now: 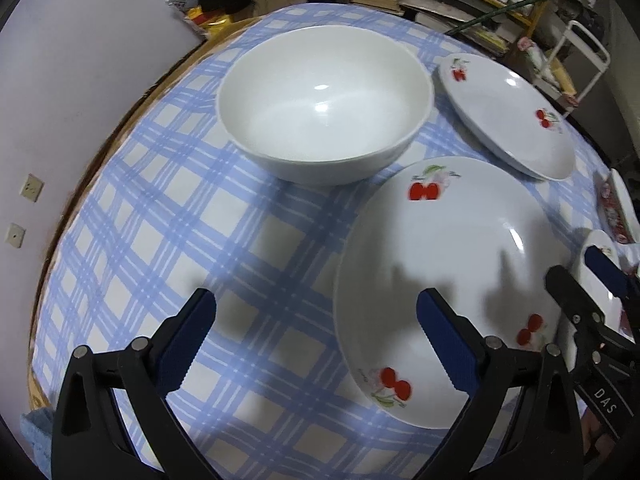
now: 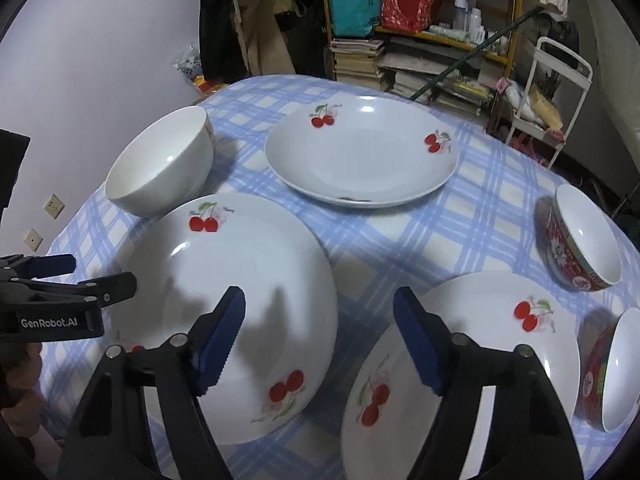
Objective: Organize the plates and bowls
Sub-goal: 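Close the left gripper on the plate rim while the right gripper grips its opposite rim, then lift and carry the cherry plate with both grippers across the table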
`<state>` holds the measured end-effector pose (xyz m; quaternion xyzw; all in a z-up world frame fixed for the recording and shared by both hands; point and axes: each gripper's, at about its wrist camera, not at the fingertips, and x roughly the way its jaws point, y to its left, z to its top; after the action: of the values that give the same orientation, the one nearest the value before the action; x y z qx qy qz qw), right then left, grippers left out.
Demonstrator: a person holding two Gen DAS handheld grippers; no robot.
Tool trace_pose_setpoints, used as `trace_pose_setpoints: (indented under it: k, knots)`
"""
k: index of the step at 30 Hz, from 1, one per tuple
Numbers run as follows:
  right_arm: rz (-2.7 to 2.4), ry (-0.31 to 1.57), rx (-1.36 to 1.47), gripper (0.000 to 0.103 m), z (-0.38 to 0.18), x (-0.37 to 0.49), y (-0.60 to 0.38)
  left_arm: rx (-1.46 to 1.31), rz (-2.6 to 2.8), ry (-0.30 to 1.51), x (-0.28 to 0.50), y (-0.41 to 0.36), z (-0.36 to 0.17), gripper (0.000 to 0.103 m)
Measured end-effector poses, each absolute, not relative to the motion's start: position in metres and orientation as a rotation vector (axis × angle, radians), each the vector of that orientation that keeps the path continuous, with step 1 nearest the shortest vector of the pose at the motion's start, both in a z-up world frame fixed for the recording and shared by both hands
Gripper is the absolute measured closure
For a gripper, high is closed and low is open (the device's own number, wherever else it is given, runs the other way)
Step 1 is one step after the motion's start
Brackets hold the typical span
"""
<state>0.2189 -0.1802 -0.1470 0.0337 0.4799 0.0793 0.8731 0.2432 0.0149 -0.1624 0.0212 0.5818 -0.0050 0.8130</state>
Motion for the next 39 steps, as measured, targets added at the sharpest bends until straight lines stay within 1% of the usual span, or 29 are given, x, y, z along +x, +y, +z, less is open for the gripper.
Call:
trace_pose_setpoints:
  k: [1, 5, 7, 10, 13, 14, 15, 16, 19, 21, 23, 24, 29, 35, 39]
  knots:
    - [0.173, 1.004, 0.072, 0.025, -0.147, 0.219, -0.179, 0.049, -0.015, 1.24, 0.243, 0.014, -0.162, 0.009]
    - [0.198, 1.015, 0.07, 0.033, -0.15, 0.222, -0.175, 0.037, -0.024, 1.259, 0.244, 0.016, -0.165, 0.02]
    - [0.182, 1.037, 0.075, 0.046, -0.156, 0.224, -0.175, 0.025, -0.02, 1.267, 0.245, 0.018, -0.167, 0.024]
    - [0.177, 1.071, 0.084, 0.051, -0.164, 0.226, -0.178, 0.01, -0.023, 1.261, 0.245, 0.019, -0.167, 0.027]
    - [0.18, 1.083, 0.1, 0.055, -0.168, 0.227, -0.18, -0.026, -0.041, 1.279, 0.246, 0.02, -0.17, 0.043]
    - [0.179, 1.088, 0.102, 0.062, -0.17, 0.228, -0.181, -0.037, -0.035, 1.289, 0.246, 0.021, -0.172, 0.058]
    - [0.171, 1.095, 0.098, 0.071, -0.171, 0.228, -0.181, -0.046, -0.036, 1.301, 0.246, 0.021, -0.174, 0.069]
    - [0.173, 1.101, 0.097, 0.076, -0.173, 0.229, -0.182, -0.057, -0.04, 1.31, 0.246, 0.022, -0.176, 0.071]
    - [0.176, 1.116, 0.138, 0.084, -0.178, 0.229, -0.188, -0.078, -0.063, 1.307, 0.245, 0.019, -0.176, 0.075]
    - [0.185, 1.129, 0.172, 0.088, -0.181, 0.23, -0.193, -0.082, -0.078, 1.306, 0.245, 0.016, -0.178, 0.083]
    - [0.196, 1.133, 0.197, 0.088, -0.181, 0.231, -0.197, -0.096, -0.079, 1.307, 0.247, 0.016, -0.182, 0.085]
    - [0.202, 1.135, 0.205, 0.088, -0.181, 0.231, -0.197, -0.105, -0.069, 1.301, 0.248, 0.017, -0.184, 0.09]
    - [0.233, 1.132, 0.231, 0.088, -0.178, 0.229, -0.196, -0.218, -0.068, 1.312, 0.256, 0.031, -0.193, 0.09]
    - [0.237, 1.147, 0.224, 0.088, -0.177, 0.226, -0.193, -0.147, -0.089, 1.313, 0.249, 0.024, -0.191, 0.089]
    - [0.242, 1.154, 0.219, 0.088, -0.174, 0.22, -0.193, -0.168, -0.104, 1.333, 0.243, 0.029, -0.191, 0.089]
